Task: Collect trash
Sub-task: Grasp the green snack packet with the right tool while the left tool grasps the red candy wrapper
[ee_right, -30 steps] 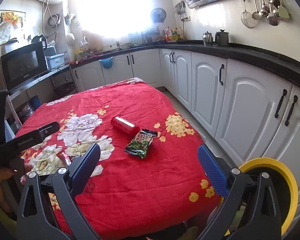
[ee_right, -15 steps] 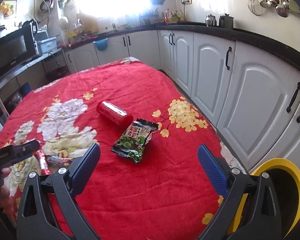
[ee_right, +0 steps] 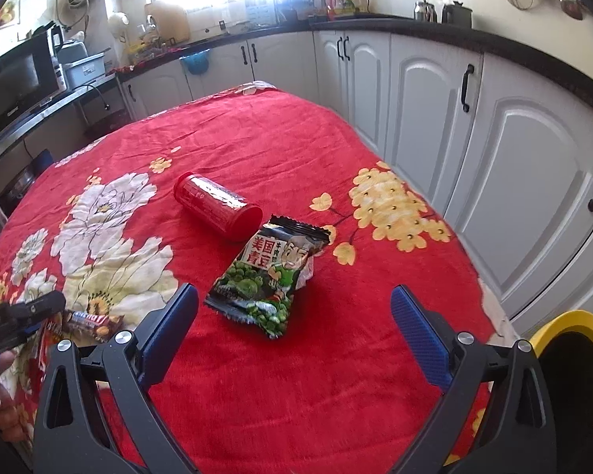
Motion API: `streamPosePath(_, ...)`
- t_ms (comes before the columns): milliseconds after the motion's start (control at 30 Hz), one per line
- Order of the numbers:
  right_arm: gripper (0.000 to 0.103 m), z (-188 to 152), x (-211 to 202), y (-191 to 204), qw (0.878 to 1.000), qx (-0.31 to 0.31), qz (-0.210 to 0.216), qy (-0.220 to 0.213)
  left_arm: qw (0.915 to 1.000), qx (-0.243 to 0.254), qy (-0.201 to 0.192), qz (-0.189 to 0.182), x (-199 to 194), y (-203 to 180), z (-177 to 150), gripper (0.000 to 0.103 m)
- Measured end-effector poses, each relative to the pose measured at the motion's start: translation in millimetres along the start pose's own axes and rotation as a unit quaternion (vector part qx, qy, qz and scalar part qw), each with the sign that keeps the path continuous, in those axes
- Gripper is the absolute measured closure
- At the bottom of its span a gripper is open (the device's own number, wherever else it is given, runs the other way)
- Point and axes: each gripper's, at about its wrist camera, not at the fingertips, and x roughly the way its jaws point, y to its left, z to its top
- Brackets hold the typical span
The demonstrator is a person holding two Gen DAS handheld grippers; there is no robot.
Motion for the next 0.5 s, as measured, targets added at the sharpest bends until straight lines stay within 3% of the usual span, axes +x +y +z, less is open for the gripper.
streamPosePath(133,0.017,6.0,13.0,-2.2,0.999,0.026,0.016,0.017,1.0,-0.003,0.001,-0.003,0.2,3.0,2.5,0.084)
streamPosePath(233,0.03,9.0,22.5,-4.6,0.998,0.04,0.023,0.03,1.0,-0.005,0.002,-0.006,0.0,4.6,4.2,0.084)
streamPosePath(333,0.049,9.3,28.3,-7.8,0.998,0.046,0.022,0.032,1.0,-0.006,0.002,-0.007,-2.2,6.1,4.9,0.085)
streamPosePath(400,0.07,8.0,27.4,-9.5,0.998,0.047,0.03,0.032,1.0,-0.005,0.0,-0.006,-3.4,6.2,5.9,0.085)
streamPosePath(500,0.08,3.6,22.0,-13.5,0.998,0.045,0.034,0.029,1.0,-0.002,-0.008,-0.003,-6.2,5.6,7.2,0.085)
